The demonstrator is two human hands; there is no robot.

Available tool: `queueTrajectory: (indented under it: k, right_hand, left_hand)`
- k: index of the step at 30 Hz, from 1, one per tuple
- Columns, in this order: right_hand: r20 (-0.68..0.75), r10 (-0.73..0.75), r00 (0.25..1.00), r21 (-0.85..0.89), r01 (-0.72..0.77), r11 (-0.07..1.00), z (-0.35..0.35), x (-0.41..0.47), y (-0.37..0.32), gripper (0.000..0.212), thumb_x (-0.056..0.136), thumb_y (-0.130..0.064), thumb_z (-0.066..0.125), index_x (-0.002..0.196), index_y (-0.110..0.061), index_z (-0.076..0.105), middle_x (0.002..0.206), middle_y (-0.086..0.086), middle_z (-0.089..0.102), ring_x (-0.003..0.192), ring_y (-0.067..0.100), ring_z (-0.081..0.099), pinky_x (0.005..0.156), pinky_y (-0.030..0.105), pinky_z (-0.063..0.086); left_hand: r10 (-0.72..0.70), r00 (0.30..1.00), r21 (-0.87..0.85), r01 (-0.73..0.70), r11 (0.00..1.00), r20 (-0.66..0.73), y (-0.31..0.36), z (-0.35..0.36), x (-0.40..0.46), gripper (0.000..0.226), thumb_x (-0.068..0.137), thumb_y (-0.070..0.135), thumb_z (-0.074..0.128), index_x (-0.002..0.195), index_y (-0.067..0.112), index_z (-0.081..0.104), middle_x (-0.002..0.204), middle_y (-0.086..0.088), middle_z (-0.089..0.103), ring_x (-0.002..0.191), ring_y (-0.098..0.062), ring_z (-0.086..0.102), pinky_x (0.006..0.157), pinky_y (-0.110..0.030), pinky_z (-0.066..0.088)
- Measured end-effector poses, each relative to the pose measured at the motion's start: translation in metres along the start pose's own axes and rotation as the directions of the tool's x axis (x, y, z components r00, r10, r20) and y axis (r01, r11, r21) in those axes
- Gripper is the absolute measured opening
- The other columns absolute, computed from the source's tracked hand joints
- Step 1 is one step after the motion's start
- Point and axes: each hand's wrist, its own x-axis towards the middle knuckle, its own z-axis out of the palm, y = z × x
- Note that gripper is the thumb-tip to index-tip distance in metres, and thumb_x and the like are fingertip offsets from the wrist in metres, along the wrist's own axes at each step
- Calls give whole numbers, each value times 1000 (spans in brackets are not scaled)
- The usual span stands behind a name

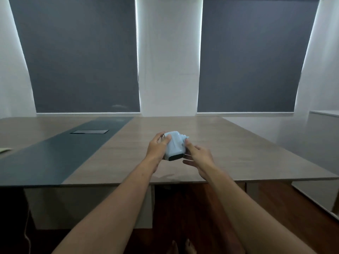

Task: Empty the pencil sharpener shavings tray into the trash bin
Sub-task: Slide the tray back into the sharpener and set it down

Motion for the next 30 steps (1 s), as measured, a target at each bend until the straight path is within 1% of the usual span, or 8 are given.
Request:
queueTrajectory:
  k: [3, 6, 8, 11, 15, 19, 23, 30]
  right_hand:
    - [6, 64, 998, -89, -63, 994, 0, -2, 2, 47, 94, -55, 48, 106, -16, 72, 105, 1, 73, 92, 22, 67, 73, 37, 61]
    - [79, 151, 985, -175, -136, 975, 5, -5, 6, 53, 95, -57, 40, 115, -18, 71, 111, 2, 72, 96, 24, 65, 73, 37, 59]
    - [123, 192, 974, -174, -169, 970, 13, -5, 10, 54, 95, -56, 41, 122, -17, 66, 115, 3, 70, 97, 26, 65, 71, 38, 60]
    - [115, 232, 966, -163, -212, 964, 26, -2, 19, 55, 94, -54, 44, 132, -16, 56, 124, 6, 63, 94, 26, 65, 66, 39, 60]
    - [56, 206, 977, -230, -188, 955, 33, 4, 41, 50, 95, -49, 45, 130, -15, 58, 114, 6, 65, 90, 22, 65, 67, 35, 57]
    - [-13, 144, 990, -269, -142, 953, 33, 10, 56, 44, 95, -46, 48, 121, -13, 64, 106, 4, 69, 88, 22, 67, 73, 33, 58]
    - [-15, 112, 994, -298, -112, 948, 31, 13, 59, 32, 96, -43, 49, 110, -17, 63, 102, 4, 69, 83, 21, 68, 68, 31, 59]
    - [-36, 81, 996, -330, -88, 940, 27, 13, 66, 26, 94, -44, 52, 95, -20, 64, 94, 0, 69, 74, 16, 68, 82, 38, 60]
  left_hand:
    - [-17, 1000, 5, 17, 1000, 13, -5, -12, -2, 35, 86, 37, 63, 120, 29, 59, 119, -6, 62, 97, -24, 65, 58, -38, 58]
    - [-10, 1000, 29, 11, 1000, -9, -13, -27, -3, 20, 83, 35, 69, 101, 35, 61, 113, -9, 64, 93, -23, 66, 54, -37, 59]
    - [-10, 998, 51, 12, 999, -56, -19, -37, -3, 20, 80, 33, 73, 94, 38, 59, 110, -12, 66, 92, -24, 67, 60, -42, 61]
    - [24, 983, 125, -1, 992, -179, -28, -54, -1, 32, 78, 31, 75, 106, 33, 58, 111, -13, 66, 98, -28, 66, 78, -49, 60]
    - [163, 915, 361, -21, 932, -369, -40, -79, -2, 48, 75, 30, 75, 120, 29, 57, 120, -9, 62, 102, -28, 62, 87, -32, 49]
    - [243, 824, 498, 54, 866, -512, -52, -97, -3, 48, 75, 28, 74, 120, 30, 59, 121, -15, 52, 102, -33, 59, 90, -31, 44]
    - [262, 787, 533, 99, 840, -559, -65, -112, -1, 49, 77, 22, 75, 122, 28, 58, 123, -18, 48, 104, -39, 57, 94, -40, 47]
    - [305, 782, 605, 113, 788, -544, -65, -112, -6, 64, 75, 29, 77, 134, 28, 50, 130, -20, 46, 115, -42, 50, 95, -46, 44]
